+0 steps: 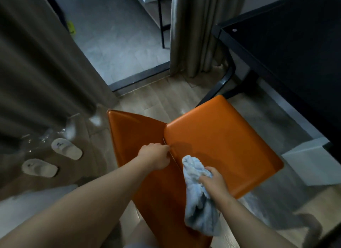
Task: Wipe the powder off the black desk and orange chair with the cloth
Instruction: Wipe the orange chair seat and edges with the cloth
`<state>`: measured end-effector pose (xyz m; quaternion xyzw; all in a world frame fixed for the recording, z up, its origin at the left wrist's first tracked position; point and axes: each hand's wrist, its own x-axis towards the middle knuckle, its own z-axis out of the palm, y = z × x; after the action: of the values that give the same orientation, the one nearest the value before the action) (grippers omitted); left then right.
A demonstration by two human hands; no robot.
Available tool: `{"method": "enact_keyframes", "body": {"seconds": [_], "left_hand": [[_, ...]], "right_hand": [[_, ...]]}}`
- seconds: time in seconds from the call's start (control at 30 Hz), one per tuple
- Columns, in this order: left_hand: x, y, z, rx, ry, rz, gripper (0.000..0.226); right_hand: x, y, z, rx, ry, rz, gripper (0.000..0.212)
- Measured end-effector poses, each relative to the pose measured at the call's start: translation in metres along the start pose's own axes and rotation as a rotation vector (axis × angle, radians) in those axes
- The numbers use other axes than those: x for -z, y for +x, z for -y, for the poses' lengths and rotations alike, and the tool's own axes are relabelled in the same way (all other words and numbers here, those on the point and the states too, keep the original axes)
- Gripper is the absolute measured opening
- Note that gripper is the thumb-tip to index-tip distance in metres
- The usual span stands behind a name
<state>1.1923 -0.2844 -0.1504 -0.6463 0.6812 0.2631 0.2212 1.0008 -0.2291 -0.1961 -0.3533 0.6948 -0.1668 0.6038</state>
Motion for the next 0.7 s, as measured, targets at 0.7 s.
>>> {"method": "enact_keyframes", "body": {"seconds": [0.7], "left_hand": [[0.074, 0.11, 0.093, -0.443, 0.367, 0.05, 0.04]], "right_hand": [[-0.077, 0.026, 0.048, -0.232, -0.099, -0.089, 0.022]]}}
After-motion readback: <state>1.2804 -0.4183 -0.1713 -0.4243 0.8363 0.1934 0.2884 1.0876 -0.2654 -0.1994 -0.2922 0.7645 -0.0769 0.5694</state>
